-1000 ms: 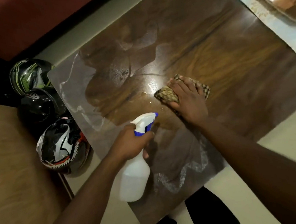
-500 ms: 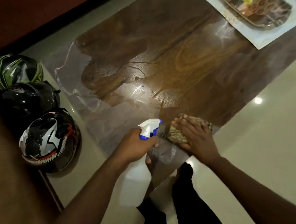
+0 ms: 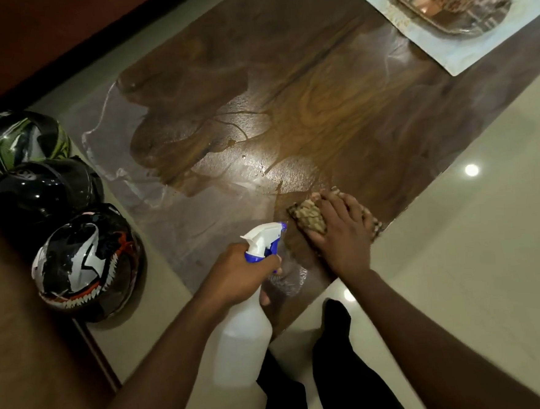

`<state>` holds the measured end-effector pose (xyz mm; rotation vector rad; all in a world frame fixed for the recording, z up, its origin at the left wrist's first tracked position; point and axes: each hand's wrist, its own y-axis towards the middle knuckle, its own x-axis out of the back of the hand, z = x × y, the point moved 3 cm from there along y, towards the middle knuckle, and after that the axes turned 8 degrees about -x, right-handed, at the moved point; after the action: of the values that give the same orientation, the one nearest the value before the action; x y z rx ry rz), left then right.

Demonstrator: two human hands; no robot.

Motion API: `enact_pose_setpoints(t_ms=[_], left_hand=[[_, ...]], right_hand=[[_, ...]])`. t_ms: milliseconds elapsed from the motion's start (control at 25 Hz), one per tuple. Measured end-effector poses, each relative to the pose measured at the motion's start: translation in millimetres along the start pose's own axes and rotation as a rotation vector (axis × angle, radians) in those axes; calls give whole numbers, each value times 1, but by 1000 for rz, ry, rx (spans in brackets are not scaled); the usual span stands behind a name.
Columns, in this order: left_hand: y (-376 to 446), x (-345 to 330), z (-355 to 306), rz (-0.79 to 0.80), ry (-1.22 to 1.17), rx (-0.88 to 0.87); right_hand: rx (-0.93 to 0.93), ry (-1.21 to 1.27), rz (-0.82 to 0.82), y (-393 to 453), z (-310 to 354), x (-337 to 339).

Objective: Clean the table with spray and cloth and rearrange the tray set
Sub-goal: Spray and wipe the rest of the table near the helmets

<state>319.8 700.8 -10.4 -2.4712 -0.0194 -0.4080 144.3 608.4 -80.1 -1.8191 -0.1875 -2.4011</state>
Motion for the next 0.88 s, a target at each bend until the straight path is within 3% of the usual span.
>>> enact_pose_setpoints(t_ms=[80,160,200,360,440,520,560,720,800,880], left_hand=[[0,-1,-3,-8,-28,-21],[-2,-1,-2,-10,-26,2],[-5,2,0,-29,-38,35],[-16,12,13,-95,-82,86],[-28,16,21,-144,-86,108],[-42,19,32,-156,-123,116],[-50,21,38,-153,-155,119],[-67,30,59,-187,-205,94],[-76,29,65,-220,-208,88],[-83,33,68,-248,-210,116]], right_hand=[[198,52,30,-22,30,-13],[451,51,76,-43,17,-14],[477,27,84,-42,6,-10],[146,-21,58,-31,32,-15],[309,66,83,-61,62,-25],[543,96,109,-78,51,-24],[570,71,99,-72,42,-21],[191,-17,69,-63,70,-22],[427,34,129,-102,88,-30],[671,31,163,-122,66,-21]])
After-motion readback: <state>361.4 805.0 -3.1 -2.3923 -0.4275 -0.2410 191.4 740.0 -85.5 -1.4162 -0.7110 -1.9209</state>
